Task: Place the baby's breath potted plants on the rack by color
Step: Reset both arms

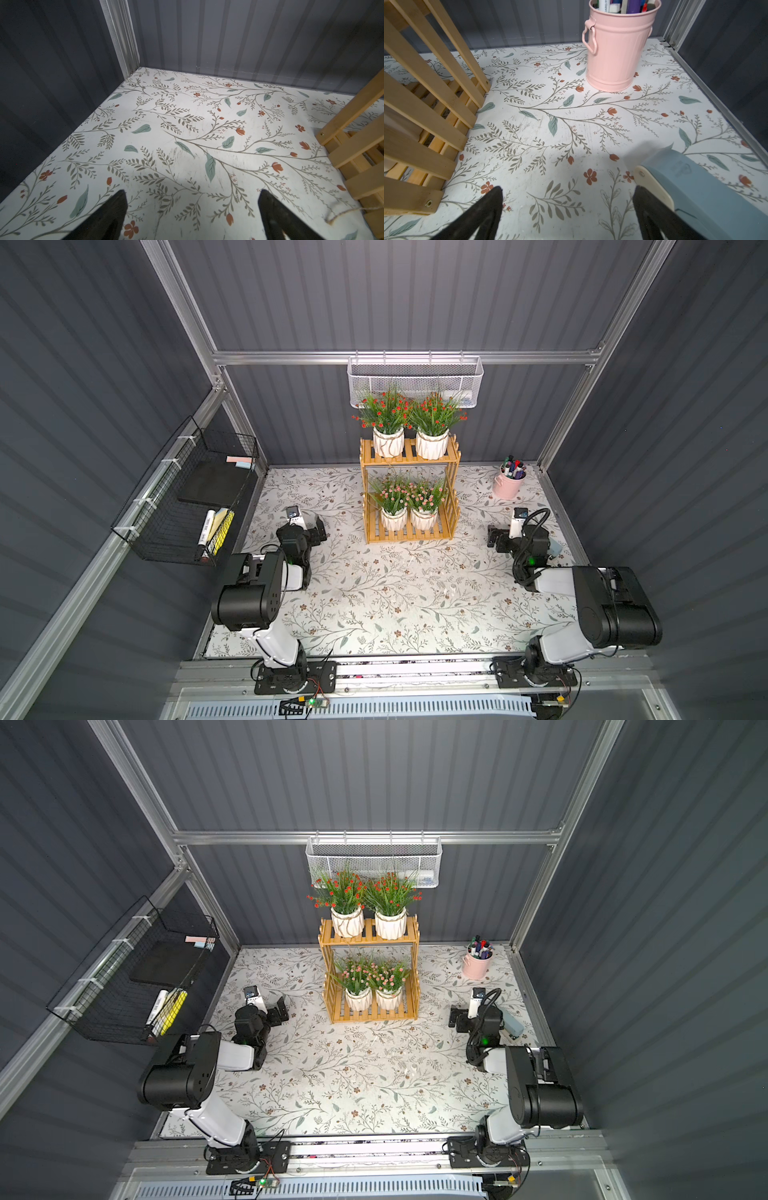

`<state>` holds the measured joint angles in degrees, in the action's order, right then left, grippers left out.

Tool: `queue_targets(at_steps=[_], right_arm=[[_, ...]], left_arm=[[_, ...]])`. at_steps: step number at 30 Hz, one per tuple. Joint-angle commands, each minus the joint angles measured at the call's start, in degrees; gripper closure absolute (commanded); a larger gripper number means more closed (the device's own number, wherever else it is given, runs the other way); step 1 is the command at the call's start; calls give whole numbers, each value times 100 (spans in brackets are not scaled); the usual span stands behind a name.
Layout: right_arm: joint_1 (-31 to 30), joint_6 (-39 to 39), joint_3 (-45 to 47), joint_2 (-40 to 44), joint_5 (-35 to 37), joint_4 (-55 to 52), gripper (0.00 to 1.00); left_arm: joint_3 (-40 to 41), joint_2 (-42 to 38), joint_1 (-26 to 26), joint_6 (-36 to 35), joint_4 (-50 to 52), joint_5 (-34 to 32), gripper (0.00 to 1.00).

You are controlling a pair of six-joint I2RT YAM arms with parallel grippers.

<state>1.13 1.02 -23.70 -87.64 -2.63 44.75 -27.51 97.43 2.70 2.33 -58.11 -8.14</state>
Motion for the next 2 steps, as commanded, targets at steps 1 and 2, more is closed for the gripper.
queue_targets(at_steps=[1, 2], right_arm=[[-15, -84, -126, 8, -38, -32, 1], [-9, -84, -117, 28, -33, -53, 1]], left_arm=[[-17, 13, -19, 66, 74, -38, 1], [-18, 13, -15, 66, 70, -38, 1]])
